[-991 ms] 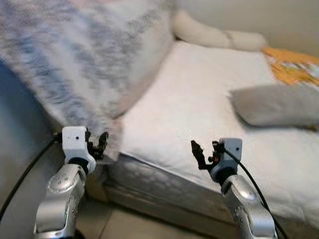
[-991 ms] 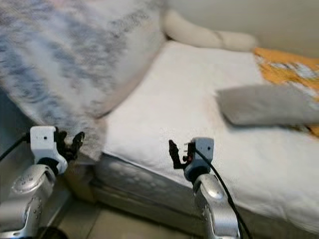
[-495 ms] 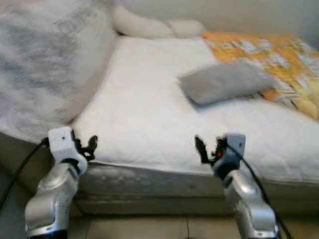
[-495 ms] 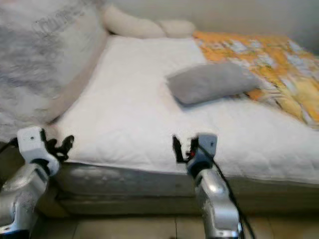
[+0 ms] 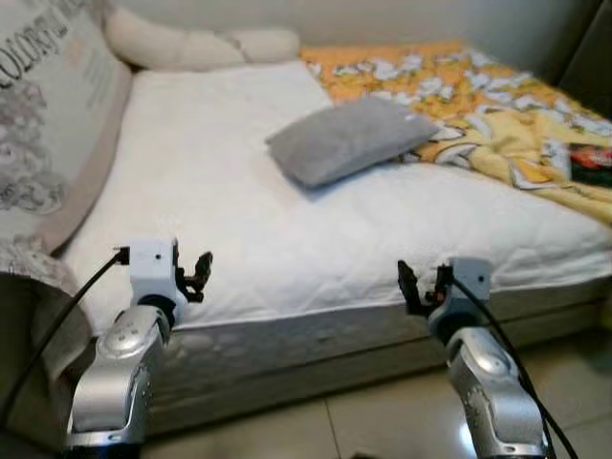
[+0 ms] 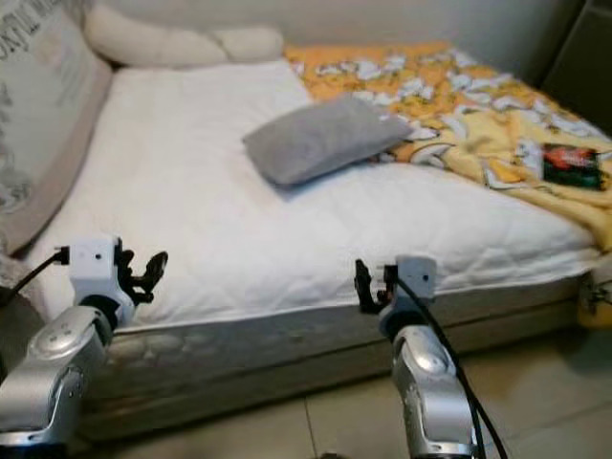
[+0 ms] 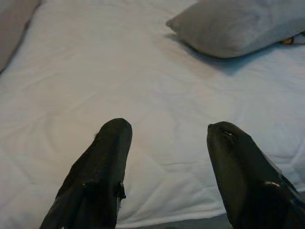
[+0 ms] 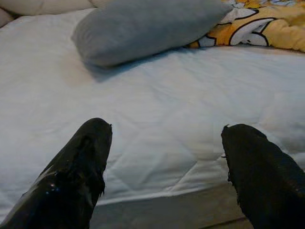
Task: Clean up the room
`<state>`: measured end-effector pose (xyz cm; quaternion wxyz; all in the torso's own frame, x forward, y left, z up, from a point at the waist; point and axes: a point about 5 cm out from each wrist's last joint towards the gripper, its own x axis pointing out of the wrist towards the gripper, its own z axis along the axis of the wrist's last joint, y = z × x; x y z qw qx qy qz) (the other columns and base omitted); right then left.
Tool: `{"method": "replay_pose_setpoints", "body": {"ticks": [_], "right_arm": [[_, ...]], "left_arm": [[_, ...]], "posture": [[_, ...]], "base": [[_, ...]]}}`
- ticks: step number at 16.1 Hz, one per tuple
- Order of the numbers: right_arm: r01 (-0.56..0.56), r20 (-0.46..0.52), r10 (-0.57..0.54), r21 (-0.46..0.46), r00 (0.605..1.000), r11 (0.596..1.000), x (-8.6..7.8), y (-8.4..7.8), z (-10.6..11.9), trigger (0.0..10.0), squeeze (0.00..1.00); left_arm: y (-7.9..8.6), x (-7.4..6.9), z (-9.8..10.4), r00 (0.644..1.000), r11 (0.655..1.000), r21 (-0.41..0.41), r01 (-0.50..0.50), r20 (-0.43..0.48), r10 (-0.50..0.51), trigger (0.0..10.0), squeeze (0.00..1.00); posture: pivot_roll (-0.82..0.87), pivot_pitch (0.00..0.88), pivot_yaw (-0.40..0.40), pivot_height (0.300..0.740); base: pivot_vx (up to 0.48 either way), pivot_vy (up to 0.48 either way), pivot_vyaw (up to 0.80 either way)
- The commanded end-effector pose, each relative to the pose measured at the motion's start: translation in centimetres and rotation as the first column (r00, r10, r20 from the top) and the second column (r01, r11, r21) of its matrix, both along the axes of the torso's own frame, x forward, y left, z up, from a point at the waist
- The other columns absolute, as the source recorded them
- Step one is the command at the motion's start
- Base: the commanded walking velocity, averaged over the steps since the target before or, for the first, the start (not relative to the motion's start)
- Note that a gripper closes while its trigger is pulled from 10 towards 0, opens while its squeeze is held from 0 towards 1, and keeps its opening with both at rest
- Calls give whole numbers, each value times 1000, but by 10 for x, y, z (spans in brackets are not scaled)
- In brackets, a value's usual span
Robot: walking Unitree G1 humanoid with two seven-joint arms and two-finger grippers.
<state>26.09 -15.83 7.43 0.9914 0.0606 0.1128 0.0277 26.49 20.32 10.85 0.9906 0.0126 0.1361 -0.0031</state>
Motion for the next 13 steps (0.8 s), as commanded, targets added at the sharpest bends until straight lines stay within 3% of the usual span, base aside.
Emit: {"method": "replay_pose_setpoints", "body": {"ticks": [1,5,7,9,11,13], "right_arm": [[-30,6,30,5,1000,1000,3,8,4,10000,0],[17,-6,-17,23,1000,1000,6,2,2,10000,0],[33,9,-33,-35,999,999,7,-4,5,10000,0],[-3,12,3,-26,1000,1000,8,-2,6,10000,0],[4,14,-4,4,1000,1000,9,-2,7,10000,0],[93,39,-98,106,994,990,10,-8,13,10000,0]], "left_arm": [[3,2,7,999,999,40,-22,31,21,10000,0],[2,5,8,999,995,98,-21,41,17,10000,0],[2,7,8,999,994,100,-35,42,31,10000,0],[1,8,8,999,994,102,-29,46,25,10000,0],[-1,9,7,999,994,103,-27,47,22,10000,0],[-2,9,6,999,995,98,-23,48,18,10000,0]], "posture": [[8,0,-8,740],[8,0,-9,740],[5,0,-7,740],[3,0,-8,740],[1,0,-12,740],[3,0,-14,740]], "base": [[0,-304,0],[0,-429,0],[0,-480,0],[0,-480,0],[0,-480,0],[0,-480,0]]}}
